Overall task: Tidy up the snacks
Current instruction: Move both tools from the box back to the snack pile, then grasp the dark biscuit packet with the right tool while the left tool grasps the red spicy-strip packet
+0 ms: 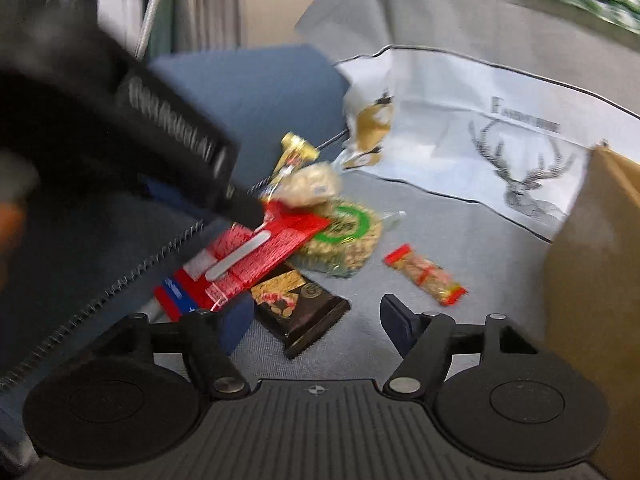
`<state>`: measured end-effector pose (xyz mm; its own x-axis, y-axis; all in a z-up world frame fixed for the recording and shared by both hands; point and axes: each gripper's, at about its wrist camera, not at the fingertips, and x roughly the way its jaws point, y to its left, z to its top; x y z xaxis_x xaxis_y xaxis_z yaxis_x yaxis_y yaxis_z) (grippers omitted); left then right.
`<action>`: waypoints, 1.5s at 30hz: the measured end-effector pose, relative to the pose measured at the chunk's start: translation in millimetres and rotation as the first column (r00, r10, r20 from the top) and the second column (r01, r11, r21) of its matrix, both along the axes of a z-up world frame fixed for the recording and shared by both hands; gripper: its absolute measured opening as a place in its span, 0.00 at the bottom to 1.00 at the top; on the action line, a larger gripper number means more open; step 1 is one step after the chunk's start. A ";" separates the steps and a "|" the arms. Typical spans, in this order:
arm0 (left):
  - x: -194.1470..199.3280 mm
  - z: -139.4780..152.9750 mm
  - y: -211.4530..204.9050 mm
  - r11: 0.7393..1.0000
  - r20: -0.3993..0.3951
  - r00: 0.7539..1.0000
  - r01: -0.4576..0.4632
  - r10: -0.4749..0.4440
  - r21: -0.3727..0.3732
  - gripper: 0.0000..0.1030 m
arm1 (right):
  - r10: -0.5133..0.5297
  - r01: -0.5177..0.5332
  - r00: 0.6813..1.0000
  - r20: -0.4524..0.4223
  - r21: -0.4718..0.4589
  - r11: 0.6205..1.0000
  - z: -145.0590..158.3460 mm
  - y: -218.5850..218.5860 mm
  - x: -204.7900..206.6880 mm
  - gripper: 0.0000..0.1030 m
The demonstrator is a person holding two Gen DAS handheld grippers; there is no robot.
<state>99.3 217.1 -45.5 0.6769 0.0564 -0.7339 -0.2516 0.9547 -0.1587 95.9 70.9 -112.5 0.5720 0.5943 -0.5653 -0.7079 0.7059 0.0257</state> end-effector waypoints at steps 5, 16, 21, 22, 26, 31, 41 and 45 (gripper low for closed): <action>0.9 -0.7 -0.5 1.000 0.001 1.000 0.005 -0.005 0.003 0.31 | 0.030 -0.030 1.000 -0.005 -0.010 1.000 -9.2 12.2 10.9 0.86; -0.8 0.8 -0.5 1.000 0.008 1.000 0.000 0.000 -0.010 0.31 | 0.091 -0.093 0.995 -0.048 -0.036 0.995 -23.7 22.5 20.0 0.78; 0.6 1.6 0.0 1.000 0.010 1.000 -0.007 0.007 -0.017 0.31 | 0.114 -0.115 0.993 -0.030 -0.034 0.993 -21.0 18.0 12.2 0.47; 0.5 1.7 0.1 1.000 0.012 1.000 -0.008 0.009 -0.019 0.31 | 0.114 -0.115 0.993 -0.028 -0.037 0.993 -20.7 15.9 10.3 0.45; -0.7 2.2 -1.0 1.000 0.013 1.000 -0.012 0.012 -0.010 0.31 | 0.107 -0.106 0.994 0.013 -0.084 0.991 -17.2 7.1 -2.0 0.43; -2.1 0.8 -4.4 1.000 0.006 1.000 -0.001 0.000 0.017 0.31 | 0.037 -0.033 0.999 0.028 -0.124 0.992 -7.5 -8.3 -15.7 0.43; 2.7 -10.9 -12.0 0.998 -0.041 0.999 0.027 -0.025 0.057 0.36 | -0.211 0.191 0.969 -0.126 -0.155 0.969 8.5 -55.2 -52.8 0.51; 8.5 -15.9 -13.2 0.997 -0.058 0.998 0.030 -0.026 0.065 0.39 | -0.182 0.171 0.980 -0.083 -0.130 0.977 11.2 -53.7 -48.1 0.76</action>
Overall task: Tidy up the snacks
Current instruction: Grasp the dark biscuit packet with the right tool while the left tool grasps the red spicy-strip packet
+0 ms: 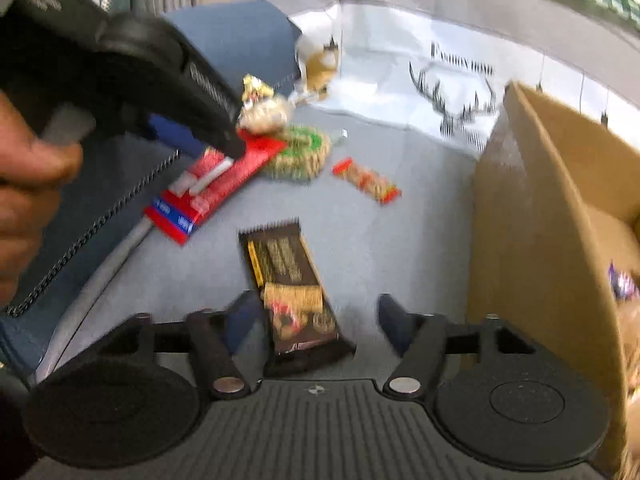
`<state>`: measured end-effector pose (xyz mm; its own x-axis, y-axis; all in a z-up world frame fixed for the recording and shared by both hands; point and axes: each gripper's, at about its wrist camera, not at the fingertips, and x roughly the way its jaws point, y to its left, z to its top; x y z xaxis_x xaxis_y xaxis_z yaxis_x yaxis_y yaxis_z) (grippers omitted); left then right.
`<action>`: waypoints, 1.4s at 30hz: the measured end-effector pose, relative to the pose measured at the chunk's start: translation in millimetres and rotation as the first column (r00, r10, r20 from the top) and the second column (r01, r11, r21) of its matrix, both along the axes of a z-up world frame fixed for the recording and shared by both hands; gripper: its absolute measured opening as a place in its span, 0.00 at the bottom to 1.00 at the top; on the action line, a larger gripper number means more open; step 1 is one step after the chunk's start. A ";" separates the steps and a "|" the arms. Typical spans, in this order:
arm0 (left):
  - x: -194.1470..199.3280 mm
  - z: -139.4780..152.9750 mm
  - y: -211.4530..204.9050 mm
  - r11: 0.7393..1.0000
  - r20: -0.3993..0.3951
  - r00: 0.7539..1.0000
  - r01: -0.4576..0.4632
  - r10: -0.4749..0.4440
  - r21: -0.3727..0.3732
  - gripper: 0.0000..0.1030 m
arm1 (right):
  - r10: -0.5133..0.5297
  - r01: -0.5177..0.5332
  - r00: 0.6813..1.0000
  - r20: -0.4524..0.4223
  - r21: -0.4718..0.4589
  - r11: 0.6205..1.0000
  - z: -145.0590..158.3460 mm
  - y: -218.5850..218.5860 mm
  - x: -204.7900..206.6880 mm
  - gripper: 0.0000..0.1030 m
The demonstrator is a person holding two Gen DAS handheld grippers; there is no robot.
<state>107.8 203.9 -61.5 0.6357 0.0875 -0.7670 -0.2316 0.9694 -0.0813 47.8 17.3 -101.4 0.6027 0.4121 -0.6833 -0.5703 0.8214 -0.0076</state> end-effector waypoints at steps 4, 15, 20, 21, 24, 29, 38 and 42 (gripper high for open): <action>8.6 -7.0 -4.1 1.000 -0.028 1.000 0.001 0.000 0.030 0.47 | -0.001 0.002 0.998 -0.064 0.007 1.000 -11.2 4.2 20.2 0.77; 37.4 -35.8 -24.2 0.961 -0.136 0.990 0.061 -0.025 0.271 0.60 | 0.004 -0.002 0.993 -0.117 0.018 1.000 -20.2 11.6 26.2 0.48; 39.9 -41.9 -29.5 0.927 -0.162 0.987 0.075 -0.015 0.367 0.33 | -0.040 0.045 0.990 -0.134 0.035 0.998 -15.8 0.4 29.7 0.40; 38.9 -40.1 -28.7 0.929 -0.155 0.988 0.072 -0.016 0.363 0.24 | -0.044 0.050 0.989 -0.141 0.041 0.998 -15.4 -1.6 30.4 0.40; 31.3 -27.7 -29.0 0.928 -0.105 0.994 0.047 -0.008 0.369 0.11 | -0.053 0.059 0.988 -0.145 0.040 0.997 -14.5 -5.3 28.5 0.40; 9.2 -2.7 -24.7 0.970 -0.004 1.000 0.023 -0.022 0.241 0.08 | -0.058 0.065 0.988 -0.146 0.042 0.997 -13.0 -8.7 24.0 0.40; -22.1 7.4 -2.1 0.958 0.029 0.999 -0.011 0.020 -0.285 0.08 | -0.052 0.061 0.985 -0.163 0.051 0.997 -11.5 -13.7 15.9 0.40; -16.6 -3.5 -3.7 0.973 -0.066 0.997 -0.052 0.038 -0.223 0.09 | -0.039 0.048 0.986 -0.163 0.052 0.997 -9.0 -14.7 9.8 0.40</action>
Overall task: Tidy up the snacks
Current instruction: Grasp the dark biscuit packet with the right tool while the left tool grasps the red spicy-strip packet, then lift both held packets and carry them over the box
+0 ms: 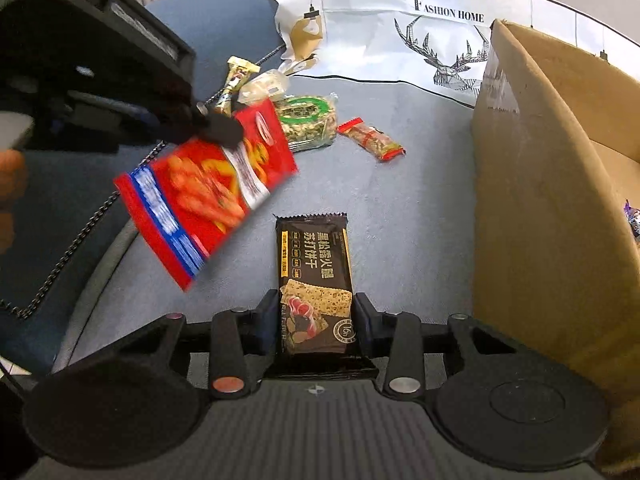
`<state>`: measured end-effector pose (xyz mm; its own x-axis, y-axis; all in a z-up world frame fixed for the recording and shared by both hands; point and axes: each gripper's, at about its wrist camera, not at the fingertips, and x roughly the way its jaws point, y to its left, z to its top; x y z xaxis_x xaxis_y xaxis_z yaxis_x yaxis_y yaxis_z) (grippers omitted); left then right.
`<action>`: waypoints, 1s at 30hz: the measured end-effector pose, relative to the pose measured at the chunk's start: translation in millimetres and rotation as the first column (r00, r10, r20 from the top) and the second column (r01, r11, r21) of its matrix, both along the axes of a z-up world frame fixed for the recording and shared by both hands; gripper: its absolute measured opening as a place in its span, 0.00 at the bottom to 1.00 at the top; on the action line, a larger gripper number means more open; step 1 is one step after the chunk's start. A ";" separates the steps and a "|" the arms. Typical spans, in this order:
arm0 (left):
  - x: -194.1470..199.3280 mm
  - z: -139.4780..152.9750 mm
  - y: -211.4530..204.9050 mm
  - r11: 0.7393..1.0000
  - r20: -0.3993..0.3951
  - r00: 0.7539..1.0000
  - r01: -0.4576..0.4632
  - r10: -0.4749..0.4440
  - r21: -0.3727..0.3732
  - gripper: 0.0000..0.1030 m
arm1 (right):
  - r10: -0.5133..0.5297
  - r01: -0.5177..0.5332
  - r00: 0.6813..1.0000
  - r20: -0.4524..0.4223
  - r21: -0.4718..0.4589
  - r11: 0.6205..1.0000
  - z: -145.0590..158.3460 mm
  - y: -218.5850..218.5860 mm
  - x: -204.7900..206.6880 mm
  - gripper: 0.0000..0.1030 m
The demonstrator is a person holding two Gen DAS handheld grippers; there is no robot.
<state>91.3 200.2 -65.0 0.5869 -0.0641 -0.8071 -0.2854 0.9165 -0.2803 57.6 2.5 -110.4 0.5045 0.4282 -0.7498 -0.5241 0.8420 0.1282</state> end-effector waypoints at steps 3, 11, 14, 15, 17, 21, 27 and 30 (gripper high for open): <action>3.4 -2.6 -1.1 0.998 -0.024 0.999 -0.019 0.020 0.058 0.21 | 0.006 -0.006 1.000 -0.020 0.002 1.000 -2.0 -2.2 -1.3 0.41; 8.4 -14.3 -19.8 0.991 -0.099 0.993 0.072 -0.061 0.114 0.58 | 0.008 -0.008 1.000 -0.017 -0.003 1.000 -2.7 -2.3 -2.4 0.44; 14.0 -23.5 -25.3 0.987 -0.137 0.987 0.106 -0.089 0.125 0.62 | 0.008 -0.009 1.000 -0.013 -0.022 1.000 -4.7 -1.1 -1.6 0.44; 14.4 -24.9 -27.3 0.985 -0.144 0.985 0.115 -0.096 0.129 0.63 | 0.008 -0.009 1.000 -0.006 -0.034 0.999 -5.5 0.0 -2.1 0.44; 14.7 -27.0 -30.9 0.982 -0.154 0.982 0.129 -0.108 0.137 0.63 | 0.005 -0.004 1.000 0.015 -0.062 0.998 -7.0 1.6 -2.8 0.44; 14.5 -30.9 -34.0 0.977 -0.181 0.976 0.146 -0.117 0.158 0.68 | -0.008 0.009 1.000 0.025 -0.065 0.998 -7.3 0.8 -2.4 0.40; 16.4 -38.5 -41.6 0.960 -0.228 0.962 0.200 -0.153 0.198 0.69 | -0.018 0.019 1.000 0.020 -0.052 0.998 -7.2 0.5 -2.2 0.40; 17.2 -40.3 -51.2 0.934 -0.239 0.953 0.248 -0.187 0.257 0.65 | -0.022 0.022 1.000 0.006 -0.030 0.999 -7.6 -0.7 0.2 0.42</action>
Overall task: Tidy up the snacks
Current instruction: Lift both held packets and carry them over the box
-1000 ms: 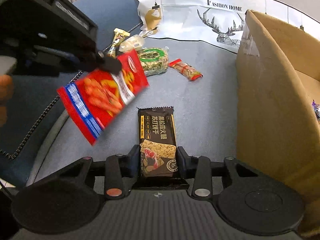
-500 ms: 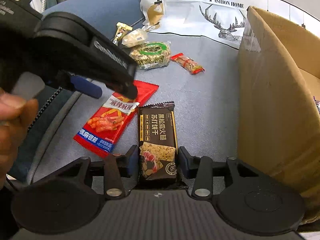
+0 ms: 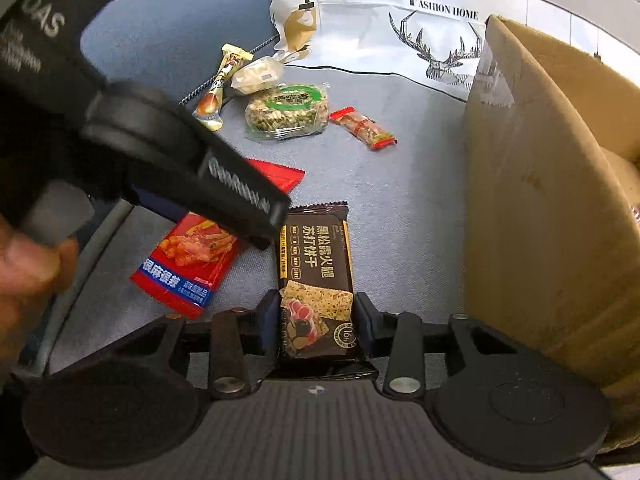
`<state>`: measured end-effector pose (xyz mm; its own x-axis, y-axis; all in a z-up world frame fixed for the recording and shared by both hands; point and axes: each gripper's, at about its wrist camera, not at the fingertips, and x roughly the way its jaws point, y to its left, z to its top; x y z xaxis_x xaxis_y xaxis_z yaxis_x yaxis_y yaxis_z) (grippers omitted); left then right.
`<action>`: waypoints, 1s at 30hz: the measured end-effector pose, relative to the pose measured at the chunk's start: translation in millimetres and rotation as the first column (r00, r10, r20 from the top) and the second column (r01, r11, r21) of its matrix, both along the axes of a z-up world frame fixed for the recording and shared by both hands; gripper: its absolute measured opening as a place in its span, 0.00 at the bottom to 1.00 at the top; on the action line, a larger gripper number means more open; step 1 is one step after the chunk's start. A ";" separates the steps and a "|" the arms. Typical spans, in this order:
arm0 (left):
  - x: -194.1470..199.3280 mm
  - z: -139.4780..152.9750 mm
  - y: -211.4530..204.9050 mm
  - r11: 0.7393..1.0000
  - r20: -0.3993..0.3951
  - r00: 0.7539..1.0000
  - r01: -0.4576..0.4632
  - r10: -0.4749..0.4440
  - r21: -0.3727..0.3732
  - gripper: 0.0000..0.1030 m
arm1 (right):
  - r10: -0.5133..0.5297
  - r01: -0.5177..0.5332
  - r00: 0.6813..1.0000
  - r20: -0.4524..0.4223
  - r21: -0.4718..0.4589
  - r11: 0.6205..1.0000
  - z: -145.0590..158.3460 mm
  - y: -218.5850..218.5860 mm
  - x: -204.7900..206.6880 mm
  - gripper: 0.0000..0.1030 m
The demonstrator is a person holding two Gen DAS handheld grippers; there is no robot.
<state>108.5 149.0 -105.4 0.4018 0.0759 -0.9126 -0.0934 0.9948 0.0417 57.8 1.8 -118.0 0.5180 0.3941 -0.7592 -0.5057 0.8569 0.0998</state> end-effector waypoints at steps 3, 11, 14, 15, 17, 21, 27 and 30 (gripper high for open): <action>0.0 2.1 -1.2 1.000 0.017 1.000 0.010 -0.010 0.018 0.52 | -0.001 0.001 1.000 0.001 0.007 1.000 -0.7 0.0 0.9 0.43; -0.1 2.7 9.0 0.999 0.014 0.999 -0.048 0.048 -0.005 0.52 | 0.007 -0.006 1.000 0.027 -0.014 1.000 -1.1 2.9 -0.5 0.41; -0.6 2.0 5.1 1.000 0.010 1.000 -0.025 0.025 0.006 0.54 | 0.008 -0.007 1.000 0.029 -0.013 1.000 -0.7 2.1 -0.1 0.40; -0.8 2.1 4.2 1.000 0.011 1.000 -0.021 0.021 0.008 0.53 | 0.007 -0.007 1.000 0.030 -0.011 1.000 -0.7 2.2 0.0 0.40; -0.9 3.2 3.8 1.000 0.020 1.000 -0.023 0.023 0.003 0.50 | 0.004 -0.004 0.999 0.032 -0.008 1.000 -0.5 2.0 -0.3 0.40; -1.8 9.4 5.7 0.999 0.050 0.998 -0.043 0.044 -0.006 0.49 | -0.002 0.001 0.999 0.054 0.020 1.000 4.6 -0.7 -3.3 0.39; -10.1 32.7 10.4 0.996 0.157 0.984 -0.071 0.078 -0.052 0.48 | 0.004 -0.009 0.991 0.137 0.038 0.999 18.2 -5.5 -16.9 0.39; -18.5 47.4 9.9 0.995 0.228 0.970 -0.068 0.084 -0.080 0.48 | 0.000 -0.007 0.984 0.177 0.041 0.999 25.0 -9.1 -25.5 0.39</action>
<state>89.9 159.0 -57.9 0.5978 0.0531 -0.7998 -0.1678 0.9840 -0.0600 32.3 -7.2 -93.0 0.6412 0.4252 -0.6388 -0.5217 0.8520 0.0434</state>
